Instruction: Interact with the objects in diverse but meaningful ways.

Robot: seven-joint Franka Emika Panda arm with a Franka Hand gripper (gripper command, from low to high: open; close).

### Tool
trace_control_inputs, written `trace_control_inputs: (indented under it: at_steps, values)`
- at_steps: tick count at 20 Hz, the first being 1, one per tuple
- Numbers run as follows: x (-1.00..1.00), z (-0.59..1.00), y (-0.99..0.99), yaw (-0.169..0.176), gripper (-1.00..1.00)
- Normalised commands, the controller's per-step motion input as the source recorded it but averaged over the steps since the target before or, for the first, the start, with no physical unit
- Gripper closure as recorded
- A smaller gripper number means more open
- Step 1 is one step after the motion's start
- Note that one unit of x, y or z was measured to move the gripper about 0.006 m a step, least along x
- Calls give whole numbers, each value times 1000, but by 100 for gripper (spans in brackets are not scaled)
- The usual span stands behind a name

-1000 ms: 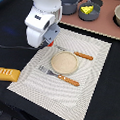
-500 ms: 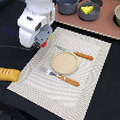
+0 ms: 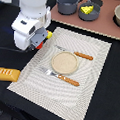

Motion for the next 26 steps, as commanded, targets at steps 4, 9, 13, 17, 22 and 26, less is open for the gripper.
trace_control_inputs:
  at_steps: [4,9,13,17,22,26]
  values:
    - [-443,-242,-46,0,100]
    - [-273,-158,-35,0,-100]
    - [-168,-109,-4,0,-100]
    - [-61,17,4,-3,-100]
    - [99,717,179,-33,-100]
    - [186,898,325,-36,-100]
